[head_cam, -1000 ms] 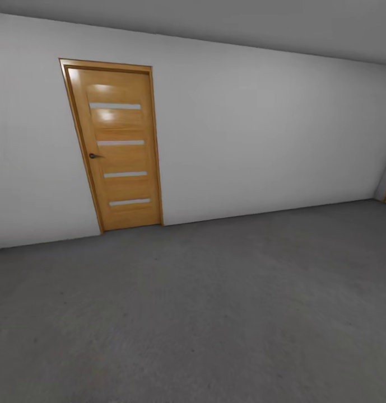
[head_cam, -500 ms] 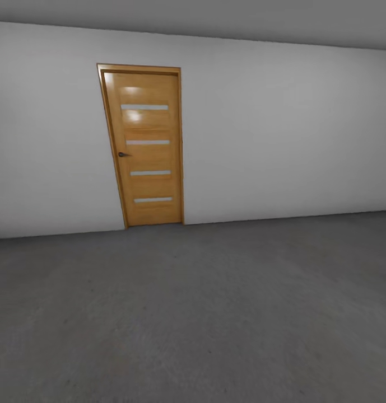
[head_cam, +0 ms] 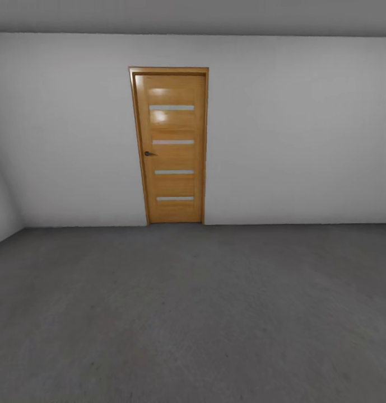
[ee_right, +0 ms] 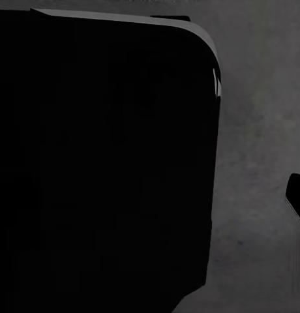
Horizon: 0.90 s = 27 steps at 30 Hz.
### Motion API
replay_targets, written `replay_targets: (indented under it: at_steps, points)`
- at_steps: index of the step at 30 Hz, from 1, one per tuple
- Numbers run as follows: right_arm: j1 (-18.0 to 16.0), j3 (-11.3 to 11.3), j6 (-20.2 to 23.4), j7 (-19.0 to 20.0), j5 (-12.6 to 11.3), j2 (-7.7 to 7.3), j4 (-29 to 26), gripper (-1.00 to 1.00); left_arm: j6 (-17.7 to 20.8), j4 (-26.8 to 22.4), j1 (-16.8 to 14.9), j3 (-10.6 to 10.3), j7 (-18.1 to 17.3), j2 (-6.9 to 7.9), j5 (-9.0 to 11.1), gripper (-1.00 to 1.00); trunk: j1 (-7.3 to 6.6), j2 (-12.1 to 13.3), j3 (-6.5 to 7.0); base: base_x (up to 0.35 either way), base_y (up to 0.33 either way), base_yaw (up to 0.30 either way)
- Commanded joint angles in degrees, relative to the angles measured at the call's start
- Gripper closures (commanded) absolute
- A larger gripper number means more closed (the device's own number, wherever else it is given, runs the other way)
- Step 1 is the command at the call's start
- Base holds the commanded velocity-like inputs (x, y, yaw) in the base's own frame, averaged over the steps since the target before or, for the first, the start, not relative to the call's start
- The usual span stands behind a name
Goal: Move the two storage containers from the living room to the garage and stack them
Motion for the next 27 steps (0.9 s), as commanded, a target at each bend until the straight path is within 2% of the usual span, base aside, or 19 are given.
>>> replay_targets:
  at_steps: [1,4,7,10,16,27]
  points:
    - [0.0,0.0,-0.2,0.0,0.0,-0.01,0.0,-1.00,-0.1,0.0,0.0,0.1,0.0,0.01,0.6,-1.00,0.00,0.0,-0.05,0.000,0.000,0.268]
    - [0.0,0.0,-0.2,0.0,0.0,-0.01,0.0,-1.00,-0.1,0.0,0.0,0.6,-0.1,0.03,2.7,-1.00,0.00,0.0,-0.05,0.000,0.000,0.268]
    - [0.0,0.0,-0.2,0.0,0.0,0.06,0.0,-1.00,-0.2,0.0,0.0,1.0,0.0,0.04,5.6,-1.00,0.00,0.0,-0.05,0.000,0.000,0.267]
    - [0.0,0.0,-0.2,0.0,0.0,0.06,0.0,-1.00,-0.2,0.0,0.0,1.1,0.0,0.05,6.8,-1.00,0.00,0.0,-0.05,0.000,0.000,0.265]
    - [0.0,-0.1,-0.1,0.0,-0.3,-0.04,0.0,-1.00,-0.1,0.0,0.0,1.1,0.0,0.05,7.3,-1.00,0.00,0.0,-0.05,0.090,0.000,0.125]
    - [0.0,0.0,-0.1,0.0,-0.2,-0.18,0.1,-1.00,0.6,0.0,0.0,1.1,0.0,0.21,7.6,-1.00,0.00,0.0,-0.05,0.302,0.000,0.010]
